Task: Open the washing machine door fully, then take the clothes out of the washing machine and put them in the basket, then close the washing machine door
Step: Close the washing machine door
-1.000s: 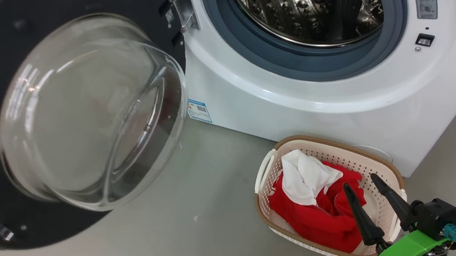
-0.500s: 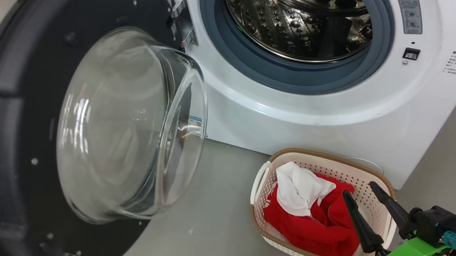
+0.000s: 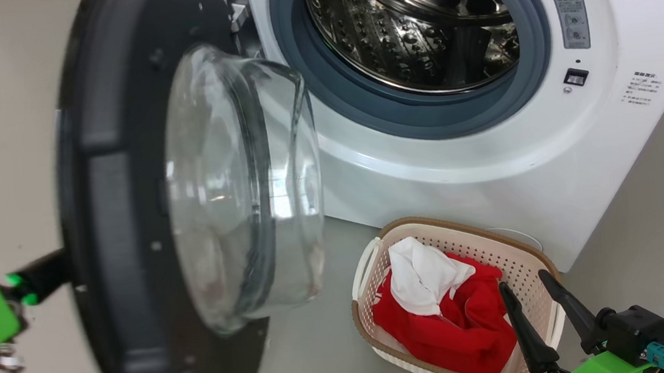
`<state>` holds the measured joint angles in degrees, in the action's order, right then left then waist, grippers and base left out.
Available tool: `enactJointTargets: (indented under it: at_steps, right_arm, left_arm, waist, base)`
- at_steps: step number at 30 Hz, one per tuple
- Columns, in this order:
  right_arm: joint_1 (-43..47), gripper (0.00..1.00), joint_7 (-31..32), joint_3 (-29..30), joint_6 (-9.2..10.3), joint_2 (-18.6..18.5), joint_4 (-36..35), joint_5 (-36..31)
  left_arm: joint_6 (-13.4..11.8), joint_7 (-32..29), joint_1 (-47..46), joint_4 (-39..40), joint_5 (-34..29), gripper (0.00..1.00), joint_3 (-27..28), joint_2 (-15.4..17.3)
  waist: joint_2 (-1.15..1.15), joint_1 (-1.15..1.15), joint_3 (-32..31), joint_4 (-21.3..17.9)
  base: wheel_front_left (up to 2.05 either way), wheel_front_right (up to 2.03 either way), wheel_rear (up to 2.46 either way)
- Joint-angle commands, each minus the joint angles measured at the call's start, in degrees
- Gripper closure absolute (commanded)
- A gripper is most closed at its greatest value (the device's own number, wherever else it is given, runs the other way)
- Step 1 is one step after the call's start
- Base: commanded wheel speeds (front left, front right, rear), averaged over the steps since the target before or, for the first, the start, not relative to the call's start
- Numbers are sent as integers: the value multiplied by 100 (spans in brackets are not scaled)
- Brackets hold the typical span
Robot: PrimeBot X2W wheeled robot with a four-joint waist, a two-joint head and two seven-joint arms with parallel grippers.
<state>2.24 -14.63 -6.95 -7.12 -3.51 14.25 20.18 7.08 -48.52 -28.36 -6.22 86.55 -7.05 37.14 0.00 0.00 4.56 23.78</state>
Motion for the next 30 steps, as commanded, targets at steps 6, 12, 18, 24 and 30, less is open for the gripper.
enactJointTargets:
  at_steps: [6,12,18,24,30]
  right_arm:
    - [-133,0,-37,-99,-36,-5,-159,-16]
    - [-178,0,-37,-75,-36,2,-157,-23]
    - [-211,0,-37,-71,-36,10,-167,-32]
    - [-207,0,-37,-35,-36,14,-173,-37]
    - [-172,0,-37,-40,-36,21,-168,-21]
  left_arm:
    - [41,55,-229,680,83,100,2,-24]
    - [41,332,-391,974,46,100,-230,-348]
    - [41,623,-520,1015,-39,100,-395,-535]
    - [41,946,-468,838,-210,100,-479,-410]
    - [41,1434,-193,582,-465,100,-611,-275]
  waist:
    - [0,0,74,-86]
    - [0,0,107,-169]
    - [0,0,144,-254]
    - [0,0,117,-285]
    - [0,0,29,-253]
  base:
    - [0,0,0]
    - [0,0,0]
    - [0,0,0]
    - [0,0,0]
    - [0,0,0]
